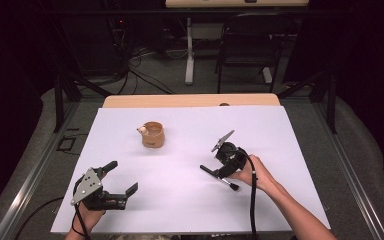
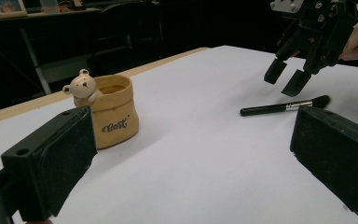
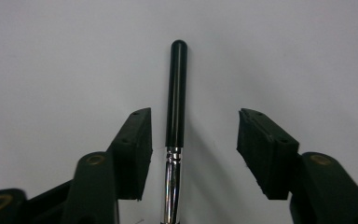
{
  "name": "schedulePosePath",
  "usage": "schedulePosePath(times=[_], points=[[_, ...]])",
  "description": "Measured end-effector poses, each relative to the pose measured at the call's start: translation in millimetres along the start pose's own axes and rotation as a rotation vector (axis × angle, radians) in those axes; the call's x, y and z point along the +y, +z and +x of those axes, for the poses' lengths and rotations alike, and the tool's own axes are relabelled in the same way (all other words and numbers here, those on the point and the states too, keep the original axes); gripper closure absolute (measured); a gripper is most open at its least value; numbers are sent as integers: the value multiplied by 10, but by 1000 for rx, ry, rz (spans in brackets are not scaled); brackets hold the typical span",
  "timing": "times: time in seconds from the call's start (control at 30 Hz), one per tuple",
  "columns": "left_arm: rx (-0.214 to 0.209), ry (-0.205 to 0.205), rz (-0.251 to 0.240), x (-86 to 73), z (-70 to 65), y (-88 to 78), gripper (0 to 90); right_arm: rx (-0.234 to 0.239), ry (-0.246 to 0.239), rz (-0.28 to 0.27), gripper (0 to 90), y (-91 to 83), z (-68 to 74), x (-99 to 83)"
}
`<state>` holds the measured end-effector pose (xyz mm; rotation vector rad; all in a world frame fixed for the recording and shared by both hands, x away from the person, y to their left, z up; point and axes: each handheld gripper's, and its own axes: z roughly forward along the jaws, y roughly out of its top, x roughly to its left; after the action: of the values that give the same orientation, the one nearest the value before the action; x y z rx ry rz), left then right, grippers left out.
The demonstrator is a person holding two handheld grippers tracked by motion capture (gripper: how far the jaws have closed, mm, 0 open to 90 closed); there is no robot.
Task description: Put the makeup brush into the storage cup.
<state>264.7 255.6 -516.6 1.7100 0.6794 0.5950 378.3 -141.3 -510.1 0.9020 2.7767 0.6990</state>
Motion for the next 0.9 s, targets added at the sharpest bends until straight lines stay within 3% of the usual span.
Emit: schedulePosePath(times=[0.07,0.5,0.77,0.83,0.87,0.9], points=[[0,0,0,0,-1,0,3,2,-6,40,511,13,4,-10],[0,-1,-3,1,3,-9,3,18,0,98,692,134,60,-84],[-1,3,1,0,3,-9,3,-10,-13,135,758,186,86,-109],[0,4,3,1,1,-8,3,-18,-9,87,768,216,104,-124],[0,4,4,0,2,-8,3,-13,-26,192,770,151,95,-85],[0,4,4,0,2,-8,3,-13,-26,192,770,151,95,-85]])
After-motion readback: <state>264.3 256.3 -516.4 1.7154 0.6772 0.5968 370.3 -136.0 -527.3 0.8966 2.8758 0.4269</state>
